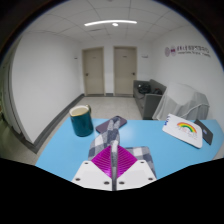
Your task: Fold towel
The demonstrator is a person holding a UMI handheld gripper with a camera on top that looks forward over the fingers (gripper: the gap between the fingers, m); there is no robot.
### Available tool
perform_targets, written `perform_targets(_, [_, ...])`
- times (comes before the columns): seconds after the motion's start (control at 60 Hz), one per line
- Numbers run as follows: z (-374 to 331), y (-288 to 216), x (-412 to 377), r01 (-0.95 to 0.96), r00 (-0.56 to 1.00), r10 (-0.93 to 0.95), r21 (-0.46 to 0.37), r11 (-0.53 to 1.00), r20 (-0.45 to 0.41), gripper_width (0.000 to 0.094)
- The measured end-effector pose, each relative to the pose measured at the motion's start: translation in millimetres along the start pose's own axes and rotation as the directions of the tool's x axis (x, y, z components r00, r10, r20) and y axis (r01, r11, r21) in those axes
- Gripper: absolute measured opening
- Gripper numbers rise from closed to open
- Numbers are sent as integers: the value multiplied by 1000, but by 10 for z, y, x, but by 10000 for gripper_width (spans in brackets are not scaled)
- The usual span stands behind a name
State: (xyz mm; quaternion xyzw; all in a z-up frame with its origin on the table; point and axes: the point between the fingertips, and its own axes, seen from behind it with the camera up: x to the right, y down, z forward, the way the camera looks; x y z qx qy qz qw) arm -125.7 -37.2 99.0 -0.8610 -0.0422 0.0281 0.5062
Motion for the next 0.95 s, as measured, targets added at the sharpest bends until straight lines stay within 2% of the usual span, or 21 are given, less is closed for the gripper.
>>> perform_targets(0.083, [152, 289, 555, -51, 994, 44, -71, 996, -96, 29])
perform_targets(0.167, [242, 611, 890, -116, 984, 94, -139, 983, -152, 31])
perform_targets(0.283, [329, 780, 1045, -150, 976, 122, -154, 977, -180, 33])
perform_targets(0.317, [318, 769, 1050, -141, 977, 112, -151, 979, -182, 65])
perform_targets(0.333, [299, 753, 1039, -140, 977, 112, -149, 979, -183, 112])
perform_targets(0.383, [219, 685, 1050, -140, 973, 112, -129, 982, -201, 339])
perform_targets(0.467, [25, 529, 1051, -137, 968, 115, -86, 987, -222, 749])
perform_targets(0.5, [-79, 504, 1016, -141, 966, 120, -78, 987, -229, 843])
perform_targets(0.65, [-682, 442, 782, -133, 958, 120, -34, 990, -260, 830])
perform_targets(0.767, [-1237, 466, 371, -159, 958, 153, -3, 987, -241, 831])
perform_targets(0.95, [-2041, 707, -200, -191, 964, 182, -29, 981, -193, 837])
